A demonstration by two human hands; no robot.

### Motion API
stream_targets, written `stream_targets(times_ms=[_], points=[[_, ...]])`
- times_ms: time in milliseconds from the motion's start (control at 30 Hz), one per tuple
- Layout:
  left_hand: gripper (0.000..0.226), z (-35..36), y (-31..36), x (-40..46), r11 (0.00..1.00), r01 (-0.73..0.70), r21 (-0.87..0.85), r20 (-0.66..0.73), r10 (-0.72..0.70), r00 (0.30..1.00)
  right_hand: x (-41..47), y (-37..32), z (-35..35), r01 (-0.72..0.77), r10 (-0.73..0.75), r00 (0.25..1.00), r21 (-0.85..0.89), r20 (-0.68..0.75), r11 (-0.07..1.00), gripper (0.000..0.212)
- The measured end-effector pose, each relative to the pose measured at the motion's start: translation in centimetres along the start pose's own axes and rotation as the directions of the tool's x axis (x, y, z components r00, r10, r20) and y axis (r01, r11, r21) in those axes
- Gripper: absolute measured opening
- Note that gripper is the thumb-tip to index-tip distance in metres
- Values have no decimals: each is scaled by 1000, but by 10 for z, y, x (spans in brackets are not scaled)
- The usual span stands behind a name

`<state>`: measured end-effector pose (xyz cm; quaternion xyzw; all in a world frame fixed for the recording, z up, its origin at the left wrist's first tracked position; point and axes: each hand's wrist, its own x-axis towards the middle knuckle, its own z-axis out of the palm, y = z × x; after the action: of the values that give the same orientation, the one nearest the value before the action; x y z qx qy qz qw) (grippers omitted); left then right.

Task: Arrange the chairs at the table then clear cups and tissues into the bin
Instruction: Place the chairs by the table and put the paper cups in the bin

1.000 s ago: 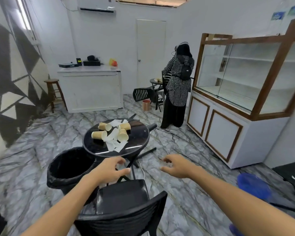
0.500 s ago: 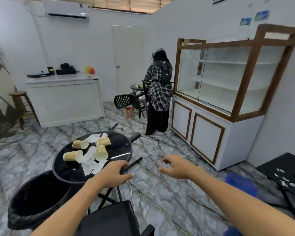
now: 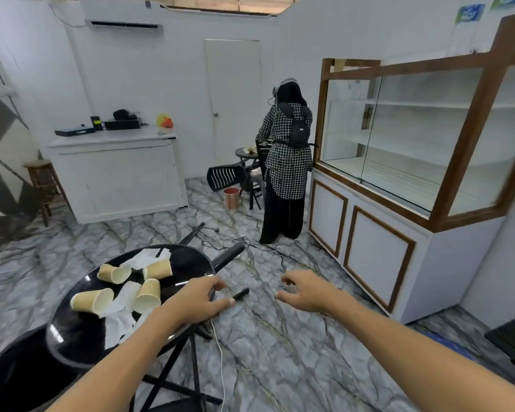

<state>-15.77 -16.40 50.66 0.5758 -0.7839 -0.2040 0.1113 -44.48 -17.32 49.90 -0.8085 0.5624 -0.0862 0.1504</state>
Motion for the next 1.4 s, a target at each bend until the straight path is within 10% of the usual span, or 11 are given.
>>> stream_targets(times_ms=[1400], points=[[57,-64,-84,556,996,84,24,55,-86,995,546,246,-88,90,-82,993,-96,84,991,49]])
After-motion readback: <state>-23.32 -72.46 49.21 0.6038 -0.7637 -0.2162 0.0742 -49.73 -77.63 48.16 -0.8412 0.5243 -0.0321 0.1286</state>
